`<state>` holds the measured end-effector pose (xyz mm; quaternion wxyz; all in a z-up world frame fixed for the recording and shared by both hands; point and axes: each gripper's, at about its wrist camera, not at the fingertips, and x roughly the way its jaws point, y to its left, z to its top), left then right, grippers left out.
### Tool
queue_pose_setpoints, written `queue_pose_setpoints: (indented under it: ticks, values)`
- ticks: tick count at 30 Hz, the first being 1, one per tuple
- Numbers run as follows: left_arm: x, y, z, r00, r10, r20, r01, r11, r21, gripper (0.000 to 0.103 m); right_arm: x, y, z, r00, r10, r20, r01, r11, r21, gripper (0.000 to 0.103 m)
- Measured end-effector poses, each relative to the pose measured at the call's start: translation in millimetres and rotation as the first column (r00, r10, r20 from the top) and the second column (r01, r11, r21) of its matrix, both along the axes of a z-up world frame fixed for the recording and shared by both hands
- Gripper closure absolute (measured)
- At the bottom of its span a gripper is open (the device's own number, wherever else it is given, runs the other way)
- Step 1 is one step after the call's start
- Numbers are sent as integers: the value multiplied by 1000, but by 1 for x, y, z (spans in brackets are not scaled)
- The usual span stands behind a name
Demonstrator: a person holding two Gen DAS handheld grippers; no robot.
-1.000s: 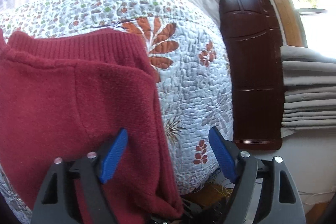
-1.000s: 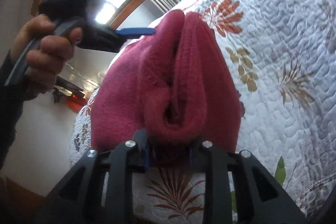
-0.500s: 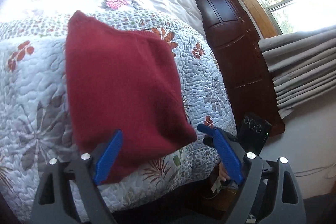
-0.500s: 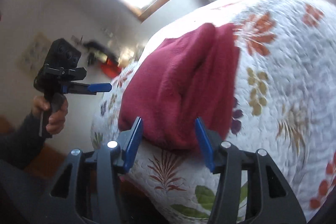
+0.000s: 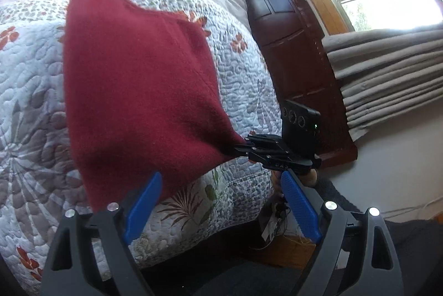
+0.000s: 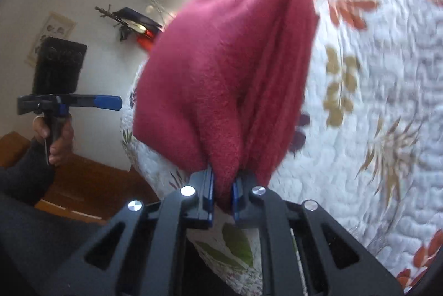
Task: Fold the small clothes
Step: 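Grasp the folded sweater end with the right tool and fold it over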
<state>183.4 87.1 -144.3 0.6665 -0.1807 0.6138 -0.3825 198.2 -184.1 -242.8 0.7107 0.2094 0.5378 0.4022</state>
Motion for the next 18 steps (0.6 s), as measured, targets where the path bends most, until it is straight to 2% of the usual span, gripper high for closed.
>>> queue_pose_setpoints:
  ticks: [2, 5, 6, 7, 11, 15, 16, 17, 18]
  values:
    - [5, -10, -25, 999, -17, -43, 19, 999, 39, 15, 0, 4, 0, 1000, 4, -14, -3, 1000, 29, 91]
    - [10, -15, -47, 998, -18, -61, 25, 992, 123, 15, 11, -6, 23, 1000, -26, 6, 24, 992, 127, 71]
    - [9, -15, -47, 998, -22, -61, 30, 992, 121, 15, 17, -13, 32, 998, -63, 25, 59, 988, 143, 57]
    - [8, -16, -45, 998, -29, -59, 36, 993, 111, 15, 27, -20, 40, 993, -110, 38, 104, 984, 145, 54]
    - [6, -16, -49, 997, -29, -72, 37, 994, 102, 14, 82, -18, 49, 975, -221, 34, 216, 970, 110, 54]
    - [6, -16, -49, 997, -12, -77, 18, 996, 86, 14, 131, 6, 27, 967, -249, -55, 252, 966, 54, 54]
    - [7, -14, -50, 997, -11, -77, 17, 996, 84, 13, 139, 10, 24, 968, -240, -70, 244, 968, 53, 75]
    - [6, -14, -50, 997, -11, -77, 17, 997, 81, 13, 145, 14, 25, 970, -235, -57, 236, 971, 26, 91]
    - [5, -13, -50, 997, -12, -75, 18, 997, 76, 13, 147, 15, 28, 972, -233, -25, 234, 972, 20, 93]
